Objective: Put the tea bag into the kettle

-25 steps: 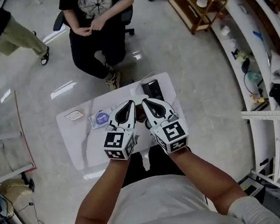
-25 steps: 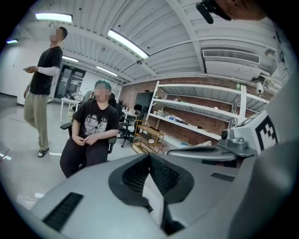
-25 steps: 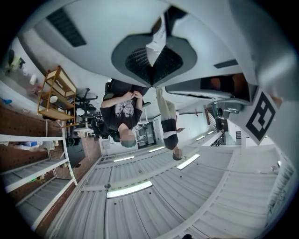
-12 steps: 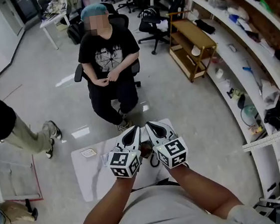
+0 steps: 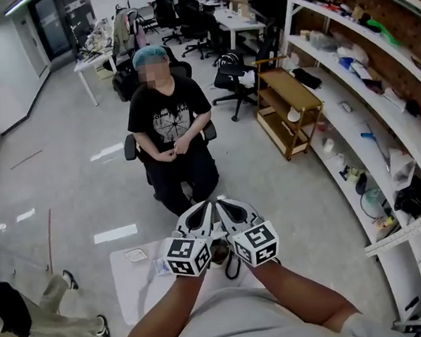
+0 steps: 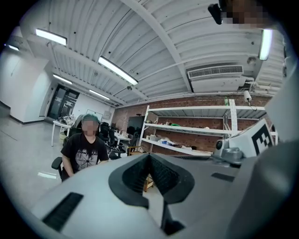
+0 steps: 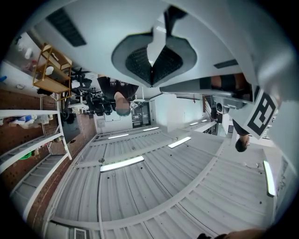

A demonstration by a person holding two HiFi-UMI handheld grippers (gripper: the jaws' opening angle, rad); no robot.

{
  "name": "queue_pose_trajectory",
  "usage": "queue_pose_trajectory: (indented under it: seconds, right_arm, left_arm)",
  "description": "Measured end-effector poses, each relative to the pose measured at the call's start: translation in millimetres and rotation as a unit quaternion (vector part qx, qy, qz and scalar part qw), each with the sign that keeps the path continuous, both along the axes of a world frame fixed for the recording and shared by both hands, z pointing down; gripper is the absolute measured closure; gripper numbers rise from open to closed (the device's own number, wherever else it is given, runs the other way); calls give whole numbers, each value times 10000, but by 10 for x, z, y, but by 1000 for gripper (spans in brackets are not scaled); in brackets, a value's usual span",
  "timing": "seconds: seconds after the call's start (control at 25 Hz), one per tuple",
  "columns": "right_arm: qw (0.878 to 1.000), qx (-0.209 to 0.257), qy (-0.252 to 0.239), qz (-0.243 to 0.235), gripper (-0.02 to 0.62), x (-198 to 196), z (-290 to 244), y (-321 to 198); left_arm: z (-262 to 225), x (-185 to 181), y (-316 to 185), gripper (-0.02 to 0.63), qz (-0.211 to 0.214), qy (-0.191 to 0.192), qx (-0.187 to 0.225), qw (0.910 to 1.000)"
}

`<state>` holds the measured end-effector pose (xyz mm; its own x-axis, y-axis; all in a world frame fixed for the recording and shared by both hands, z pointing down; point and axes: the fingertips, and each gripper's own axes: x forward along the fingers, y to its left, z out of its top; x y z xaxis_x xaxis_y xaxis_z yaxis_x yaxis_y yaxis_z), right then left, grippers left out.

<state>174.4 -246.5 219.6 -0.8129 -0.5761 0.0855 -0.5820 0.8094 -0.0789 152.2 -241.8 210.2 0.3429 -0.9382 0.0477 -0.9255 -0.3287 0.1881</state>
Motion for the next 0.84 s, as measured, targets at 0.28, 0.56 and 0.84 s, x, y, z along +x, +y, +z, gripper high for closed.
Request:
queue_pose_trajectory:
  seconds: [0.28, 0.56, 0.84]
  right_arm:
    - [9999, 143, -43, 12, 586, 47, -108, -12]
    - [9999, 139, -54, 37, 586, 48, -138, 5]
    - [9999, 129, -31, 90, 586, 64, -121, -17]
  left_arm:
    - [-41, 56, 12, 598, 12, -30, 100, 9999]
    - [-76, 43, 31, 598, 15, 8, 127, 9999]
    - [-71, 64, -18, 598, 105, 89, 156, 9998]
